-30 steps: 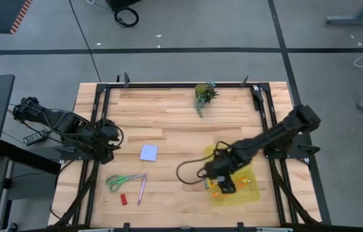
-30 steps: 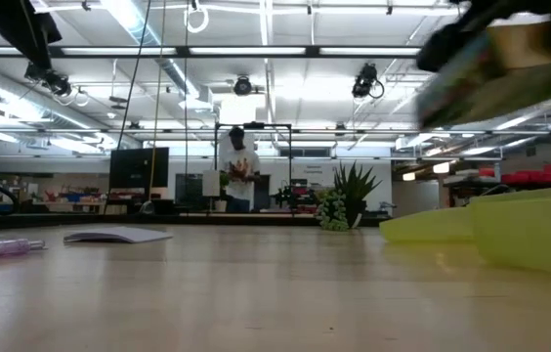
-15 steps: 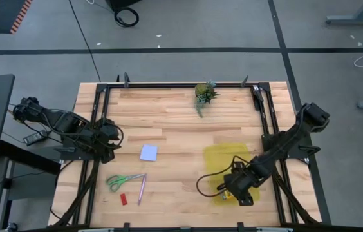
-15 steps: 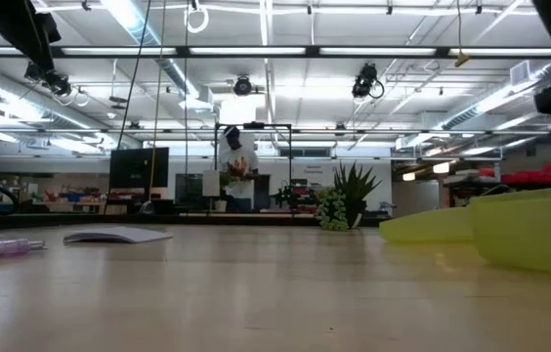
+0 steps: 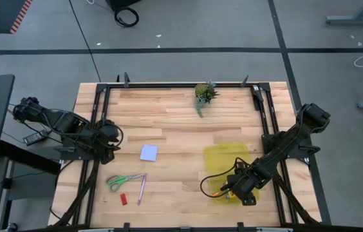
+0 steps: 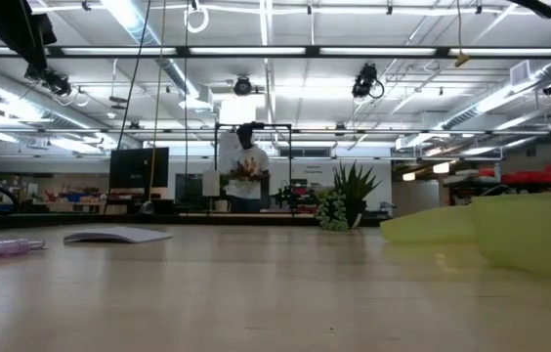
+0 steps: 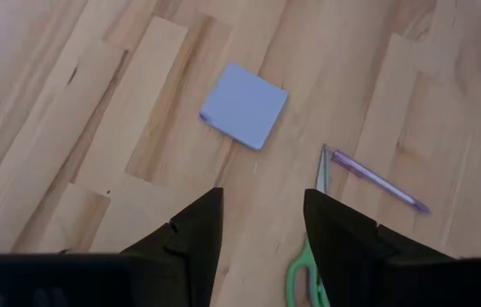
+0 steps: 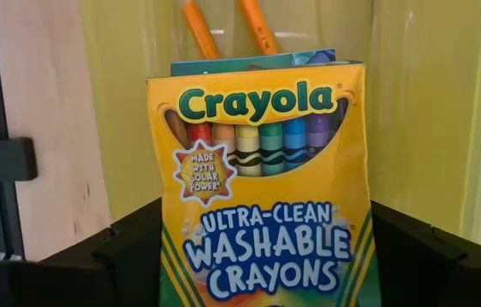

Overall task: Pack school essentials
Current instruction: Put the yellow crayon box into the yellow supply box, then put the white notepad into the yellow supply box

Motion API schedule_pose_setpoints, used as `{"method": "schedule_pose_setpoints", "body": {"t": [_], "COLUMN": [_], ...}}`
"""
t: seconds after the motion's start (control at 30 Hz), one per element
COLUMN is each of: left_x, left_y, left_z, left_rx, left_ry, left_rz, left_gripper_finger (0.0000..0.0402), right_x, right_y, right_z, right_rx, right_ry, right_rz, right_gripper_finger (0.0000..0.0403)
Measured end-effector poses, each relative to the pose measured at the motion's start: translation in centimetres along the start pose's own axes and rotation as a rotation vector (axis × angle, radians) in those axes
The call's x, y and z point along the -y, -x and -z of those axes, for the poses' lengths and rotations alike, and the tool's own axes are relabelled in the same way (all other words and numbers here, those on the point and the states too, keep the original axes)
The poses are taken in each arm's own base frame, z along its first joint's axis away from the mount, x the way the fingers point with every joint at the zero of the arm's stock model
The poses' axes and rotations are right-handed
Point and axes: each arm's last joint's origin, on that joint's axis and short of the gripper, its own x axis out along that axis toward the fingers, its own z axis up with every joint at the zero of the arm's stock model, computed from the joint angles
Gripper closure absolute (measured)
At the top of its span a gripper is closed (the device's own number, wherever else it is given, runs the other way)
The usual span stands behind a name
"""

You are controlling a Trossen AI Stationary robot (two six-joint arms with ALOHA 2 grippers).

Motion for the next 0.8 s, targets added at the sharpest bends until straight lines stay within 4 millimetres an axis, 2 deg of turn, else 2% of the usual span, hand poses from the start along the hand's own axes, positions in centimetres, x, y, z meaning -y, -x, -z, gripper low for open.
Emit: {"method": "schedule_pose_setpoints", "body": {"t": [0.3, 0.4, 0.57, 0.8], "left_x": [0.00, 0.00, 0.00, 0.00], "left_y": [0.00, 0.00, 0.00, 0.00], "left_z": [0.00, 0.00, 0.00, 0.00], "left_rx": [0.000, 0.000, 0.000, 0.000], "left_ry": [-0.001, 0.000, -0.003, -0.003], "left_rz": [0.000, 0.000, 0.000, 0.000], "left_gripper_finger": [0.0230, 0.0230, 0.0230, 0.0230], "right_x": [-0.14, -0.01, 0.06, 0.09], "right_y": [0.01, 0.02, 0.03, 0.05], "right_z": [0.13, 0.06, 0.00, 0.14], "right_rx": [-0.051, -0.072, -0.078, -0.108], "right_ry": [-0.021, -0.031, -0.054, -0.049], "right_rz": [-0.056, -0.073, -0.078, -0.092], "right_gripper_finger": [0.0077, 0.0061, 0.0010, 0.0007]}}
